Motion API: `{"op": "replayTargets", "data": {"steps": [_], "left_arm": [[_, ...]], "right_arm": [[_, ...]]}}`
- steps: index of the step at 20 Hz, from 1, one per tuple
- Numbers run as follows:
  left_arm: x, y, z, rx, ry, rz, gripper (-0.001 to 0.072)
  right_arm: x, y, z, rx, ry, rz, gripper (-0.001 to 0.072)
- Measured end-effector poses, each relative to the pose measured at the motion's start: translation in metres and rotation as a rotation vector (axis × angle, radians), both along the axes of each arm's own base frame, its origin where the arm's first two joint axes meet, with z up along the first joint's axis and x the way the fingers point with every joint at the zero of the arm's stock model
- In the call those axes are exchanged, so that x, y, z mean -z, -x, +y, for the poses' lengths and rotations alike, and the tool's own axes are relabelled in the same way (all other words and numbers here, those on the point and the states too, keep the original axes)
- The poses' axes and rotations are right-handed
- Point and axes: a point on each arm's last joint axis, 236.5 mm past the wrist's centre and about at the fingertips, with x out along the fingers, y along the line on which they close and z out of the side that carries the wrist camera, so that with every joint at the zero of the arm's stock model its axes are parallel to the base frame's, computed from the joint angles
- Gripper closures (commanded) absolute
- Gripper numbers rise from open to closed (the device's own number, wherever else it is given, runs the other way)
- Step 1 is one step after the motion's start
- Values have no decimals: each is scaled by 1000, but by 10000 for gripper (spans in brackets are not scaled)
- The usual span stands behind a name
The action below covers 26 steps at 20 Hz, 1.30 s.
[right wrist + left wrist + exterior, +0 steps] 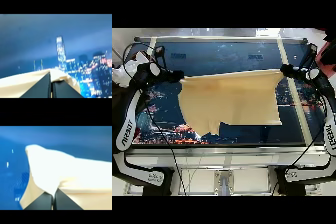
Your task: Fold the shirts.
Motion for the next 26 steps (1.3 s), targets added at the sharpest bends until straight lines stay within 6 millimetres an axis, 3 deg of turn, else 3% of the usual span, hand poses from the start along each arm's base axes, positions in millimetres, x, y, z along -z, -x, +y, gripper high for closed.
{"op": "replayTargets", "data": {"steps": [4, 6, 11, 12, 13, 14, 15, 18, 21, 23, 25, 26], "left_arm": [[49, 37, -6, 25, -2, 144, 697], [68, 45, -8, 24, 5, 173, 698], [90, 35, -10, -17, 30, 134, 694], [92, 31, -10, -27, 38, 122, 535], [92, 29, -11, -39, 50, 113, 214], [89, 24, -12, -47, 60, 100, 16], [85, 21, -11, -56, 69, 93, 13], [49, 11, -1, -68, 83, 65, 13], [-22, 17, 21, -68, 69, -17, 13], [-55, 45, 32, -65, 55, -33, 13], [-50, 91, 33, -76, 67, 21, 13], [-35, 120, 28, -97, 101, 71, 13]], "right_arm": [[49, 27, 13, -45, -11, 151, 676], [74, 39, 17, -50, -21, 207, 676], [108, 45, 19, -25, -56, 254, 666], [112, 45, 20, -18, -67, 256, 571], [117, 45, 21, -14, -78, 264, 390], [120, 46, 22, -12, -89, 273, 307], [122, 49, 23, -14, -100, 286, 307], [110, 62, 14, -21, -118, 323, 308], [70, 81, -12, -8, -101, 319, 307], [42, 98, -34, 18, -72, 304, 307], [24, 117, -50, 49, -55, 297, 306], [21, 126, -56, 63, -52, 301, 306]]}}
